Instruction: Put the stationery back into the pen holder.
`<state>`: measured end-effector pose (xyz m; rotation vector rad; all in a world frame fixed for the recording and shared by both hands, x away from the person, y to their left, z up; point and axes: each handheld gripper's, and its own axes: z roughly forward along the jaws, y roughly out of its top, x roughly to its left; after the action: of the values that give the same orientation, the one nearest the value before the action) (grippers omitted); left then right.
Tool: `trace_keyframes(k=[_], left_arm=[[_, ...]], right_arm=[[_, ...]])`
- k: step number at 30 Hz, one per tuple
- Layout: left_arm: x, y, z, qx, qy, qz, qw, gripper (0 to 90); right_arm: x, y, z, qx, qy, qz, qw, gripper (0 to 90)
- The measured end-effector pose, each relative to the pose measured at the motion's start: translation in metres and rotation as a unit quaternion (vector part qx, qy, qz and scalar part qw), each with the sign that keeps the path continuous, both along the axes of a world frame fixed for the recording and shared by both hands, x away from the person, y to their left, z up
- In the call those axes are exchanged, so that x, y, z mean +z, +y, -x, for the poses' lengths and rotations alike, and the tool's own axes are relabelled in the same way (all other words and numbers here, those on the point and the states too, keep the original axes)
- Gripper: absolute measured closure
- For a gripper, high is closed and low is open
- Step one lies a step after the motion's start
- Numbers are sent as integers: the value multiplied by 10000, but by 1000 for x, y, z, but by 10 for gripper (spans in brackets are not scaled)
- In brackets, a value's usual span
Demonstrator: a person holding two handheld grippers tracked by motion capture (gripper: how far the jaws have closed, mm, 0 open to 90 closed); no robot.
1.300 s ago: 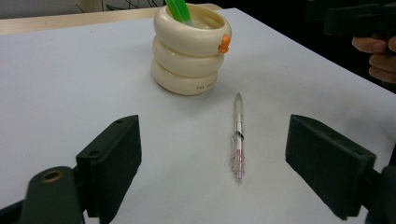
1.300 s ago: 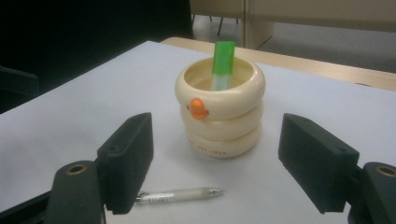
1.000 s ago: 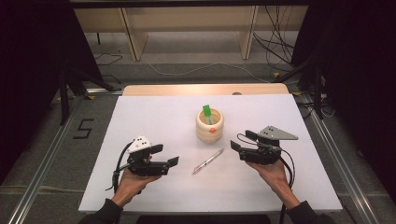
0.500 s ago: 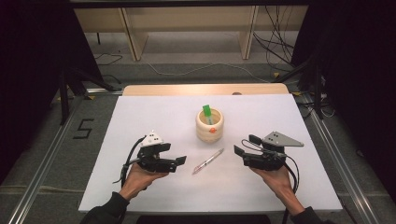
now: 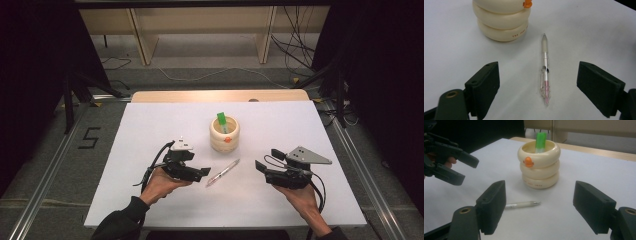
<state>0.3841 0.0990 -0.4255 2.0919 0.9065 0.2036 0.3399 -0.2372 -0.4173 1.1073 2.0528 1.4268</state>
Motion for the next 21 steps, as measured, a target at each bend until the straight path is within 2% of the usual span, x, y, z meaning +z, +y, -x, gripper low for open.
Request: trace_keyframes(k=[12,21], left_arm=[[-4,-17,-8,-173,148,-204,9995,184],[-8,-37,-14,-387,278,-500,9976,194]], right_arm=[[-2,-8,10,-49,-43,48,10000,274],[-4,-11,14,-46,-18,89,9999,274]])
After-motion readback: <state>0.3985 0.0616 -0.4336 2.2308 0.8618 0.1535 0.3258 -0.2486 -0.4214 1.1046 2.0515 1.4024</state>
